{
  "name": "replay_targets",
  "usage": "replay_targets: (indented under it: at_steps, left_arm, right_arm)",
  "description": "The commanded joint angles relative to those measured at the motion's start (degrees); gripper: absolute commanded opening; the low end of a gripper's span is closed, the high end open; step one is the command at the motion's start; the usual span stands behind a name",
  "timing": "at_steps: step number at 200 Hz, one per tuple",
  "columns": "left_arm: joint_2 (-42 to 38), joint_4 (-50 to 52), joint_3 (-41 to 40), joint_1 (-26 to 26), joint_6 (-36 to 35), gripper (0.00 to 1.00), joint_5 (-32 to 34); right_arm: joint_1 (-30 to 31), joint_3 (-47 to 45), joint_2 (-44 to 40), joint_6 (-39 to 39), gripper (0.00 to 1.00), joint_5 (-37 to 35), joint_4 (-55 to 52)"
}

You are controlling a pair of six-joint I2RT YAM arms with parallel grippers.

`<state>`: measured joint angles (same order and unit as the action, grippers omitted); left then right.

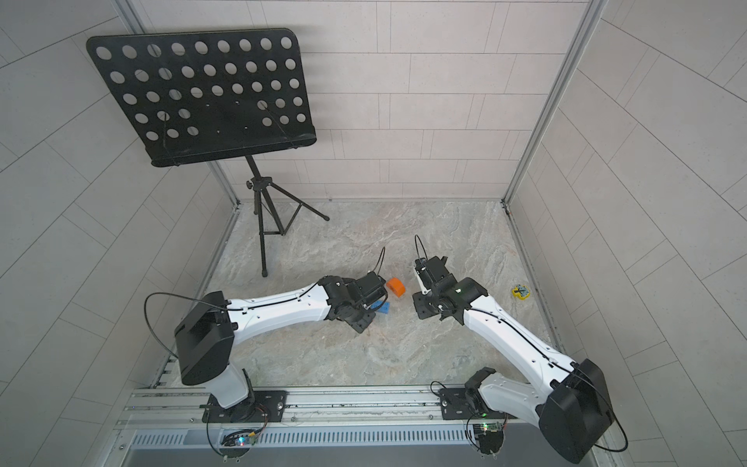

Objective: Assemble an ice cream with lego
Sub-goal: Assemble the lego brick with the lego brick.

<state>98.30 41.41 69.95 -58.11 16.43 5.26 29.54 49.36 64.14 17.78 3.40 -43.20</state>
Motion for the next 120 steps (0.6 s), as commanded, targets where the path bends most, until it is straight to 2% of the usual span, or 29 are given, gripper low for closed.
replay_targets:
  at_steps: [1,120]
  left_arm:
    - [1.1,-0.8,1.3,0.6,-0.3,0.33,0.6]
    - [2.1,-2.8,1.0,1.0,0.1,0.33,-0.8]
  right_arm:
    - [-0.4,0.0,-1.0,-0.5,0.48,0.1,-0.1]
    - [-0.6,-0.4,-0.9,-0.4,0.48,0.5,-0.1]
